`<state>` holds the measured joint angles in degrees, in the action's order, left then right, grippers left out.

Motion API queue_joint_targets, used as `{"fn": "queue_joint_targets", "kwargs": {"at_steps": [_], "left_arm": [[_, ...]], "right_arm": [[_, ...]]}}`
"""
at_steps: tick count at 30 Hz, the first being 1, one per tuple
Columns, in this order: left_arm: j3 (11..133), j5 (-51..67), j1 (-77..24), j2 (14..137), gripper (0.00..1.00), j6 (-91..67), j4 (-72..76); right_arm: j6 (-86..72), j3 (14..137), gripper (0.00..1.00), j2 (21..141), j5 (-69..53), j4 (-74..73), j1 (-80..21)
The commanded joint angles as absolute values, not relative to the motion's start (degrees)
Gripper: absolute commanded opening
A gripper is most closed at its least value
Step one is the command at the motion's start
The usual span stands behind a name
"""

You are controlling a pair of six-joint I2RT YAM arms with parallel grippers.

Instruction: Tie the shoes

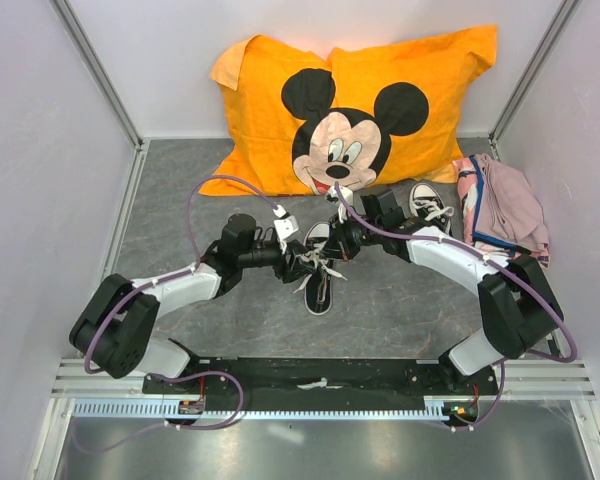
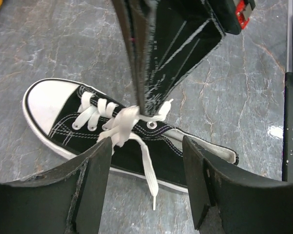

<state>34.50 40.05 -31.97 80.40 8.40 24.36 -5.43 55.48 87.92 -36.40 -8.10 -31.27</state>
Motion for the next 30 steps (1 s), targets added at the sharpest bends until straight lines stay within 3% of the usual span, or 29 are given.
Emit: {"fn": "queue_joint_targets", "kwargs": {"at_steps": [1,8,16,25,30], "left_arm": [[33.93,38.32,-32.87,81.91,0.66,7.04,31.55],[33.93,36.57,-34.28,83.49,0.62,4.75,33.92],[34.72,35.51,-34.54,85.69,0.46,1.14,35.51],[35.77,33.66,-34.89,87.54,0.43,-1.84,36.91],[36.21,33.75,-34.89,88.24,0.25,-2.72,37.18]], "right_arm": [[-8.0,54.76,0.0,88.24,-37.35,-4.49,-31.11],[-9.67,53.88,0.0,88.42,-37.79,-3.17,-31.03],[-10.98,53.35,0.0,88.42,-37.88,-2.2,-31.11],[-13.45,52.82,0.0,88.86,-38.23,-0.44,-31.2],[-14.06,52.65,0.0,89.03,-38.67,-0.44,-31.11]]}}
